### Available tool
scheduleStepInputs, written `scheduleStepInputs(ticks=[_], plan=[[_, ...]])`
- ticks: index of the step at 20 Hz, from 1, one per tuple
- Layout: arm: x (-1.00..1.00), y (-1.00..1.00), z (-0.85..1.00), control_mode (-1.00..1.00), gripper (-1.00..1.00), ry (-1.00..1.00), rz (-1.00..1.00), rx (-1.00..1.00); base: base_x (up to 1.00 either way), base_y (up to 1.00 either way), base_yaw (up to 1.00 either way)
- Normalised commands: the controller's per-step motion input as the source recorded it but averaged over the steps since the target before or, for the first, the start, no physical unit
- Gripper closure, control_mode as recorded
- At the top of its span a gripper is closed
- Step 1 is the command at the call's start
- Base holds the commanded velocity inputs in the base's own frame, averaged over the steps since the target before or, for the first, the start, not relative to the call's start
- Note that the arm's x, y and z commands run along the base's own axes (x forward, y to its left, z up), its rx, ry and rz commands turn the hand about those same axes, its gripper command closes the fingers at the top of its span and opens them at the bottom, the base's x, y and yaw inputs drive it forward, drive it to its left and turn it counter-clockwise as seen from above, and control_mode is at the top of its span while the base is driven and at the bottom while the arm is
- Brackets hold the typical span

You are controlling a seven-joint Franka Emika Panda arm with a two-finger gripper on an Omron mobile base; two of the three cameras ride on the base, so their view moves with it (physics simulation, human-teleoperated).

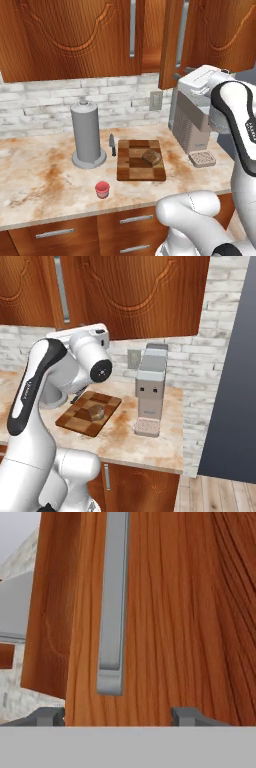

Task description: Pick the bread, place it on the cutting board, pick the jam, place it on the counter, and close the cabinet.

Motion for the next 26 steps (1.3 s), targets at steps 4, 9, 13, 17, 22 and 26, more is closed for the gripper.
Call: scheduleStepInputs(ticks=[4,9,13,17,22,26], plan=[[0.55,0.16,0.00,-1.00,-1.00,0.00,-0.05,0.00,0.00,0.00,0.00],[0.51,0.11,0.00,-1.00,-1.00,0.00,-0.03,0.00,0.00,0.00,0.00],[0.44,0.06,0.00,-1.00,-1.00,0.00,-0.01,0.00,0.00,0.00,0.00],[0.42,0.04,0.00,-1.00,-1.00,0.00,0.00,0.00,0.00,0.00,0.00],[0.35,0.03,0.00,-1.00,-1.00,0.00,0.00,0.00,0.00,0.00,0.00],[0.28,0.00,0.00,-1.00,-1.00,-0.01,0.00,0.00,0.00,0.00,0.00]])
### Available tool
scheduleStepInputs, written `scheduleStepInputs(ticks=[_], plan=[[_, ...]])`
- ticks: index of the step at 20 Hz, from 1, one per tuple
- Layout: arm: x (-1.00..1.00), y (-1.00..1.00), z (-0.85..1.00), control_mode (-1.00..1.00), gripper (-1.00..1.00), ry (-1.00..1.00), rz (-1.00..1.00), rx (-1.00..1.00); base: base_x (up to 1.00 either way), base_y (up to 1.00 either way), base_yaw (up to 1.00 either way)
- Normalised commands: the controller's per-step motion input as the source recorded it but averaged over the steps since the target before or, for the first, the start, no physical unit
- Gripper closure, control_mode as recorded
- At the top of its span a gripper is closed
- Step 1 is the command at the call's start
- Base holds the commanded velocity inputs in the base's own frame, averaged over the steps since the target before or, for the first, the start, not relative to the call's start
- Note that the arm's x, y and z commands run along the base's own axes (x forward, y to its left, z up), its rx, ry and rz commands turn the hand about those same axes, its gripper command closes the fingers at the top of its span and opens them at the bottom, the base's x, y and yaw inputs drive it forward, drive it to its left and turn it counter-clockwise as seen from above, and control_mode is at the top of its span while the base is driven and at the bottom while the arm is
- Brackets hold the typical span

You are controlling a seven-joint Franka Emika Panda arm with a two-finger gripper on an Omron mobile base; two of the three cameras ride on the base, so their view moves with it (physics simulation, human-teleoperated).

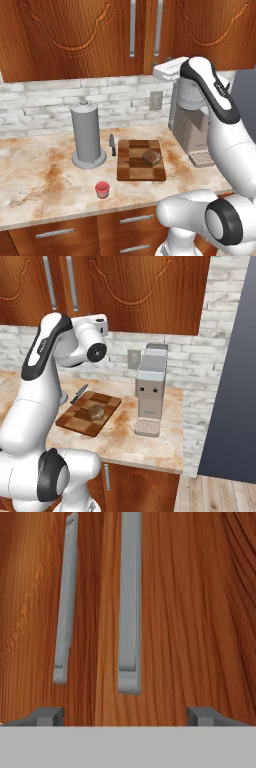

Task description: Pick the bread, place it on the cutting board, pick the jam, place it on the counter, and close the cabinet.

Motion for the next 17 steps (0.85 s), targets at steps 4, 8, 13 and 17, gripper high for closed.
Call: scheduleStepInputs(ticks=[4,8,13,17], plan=[[0.29,0.00,0.00,-1.00,-1.00,-0.03,0.00,0.00,0.00,0.00,0.00],[0.34,0.01,0.00,-1.00,-1.00,-0.03,0.00,0.00,0.00,0.00,0.00],[0.20,0.00,0.00,-1.00,-1.00,-0.01,0.00,0.00,0.00,0.00,0.00],[0.00,0.02,0.00,-1.00,-1.00,0.00,0.00,0.00,0.00,0.00,0.00]])
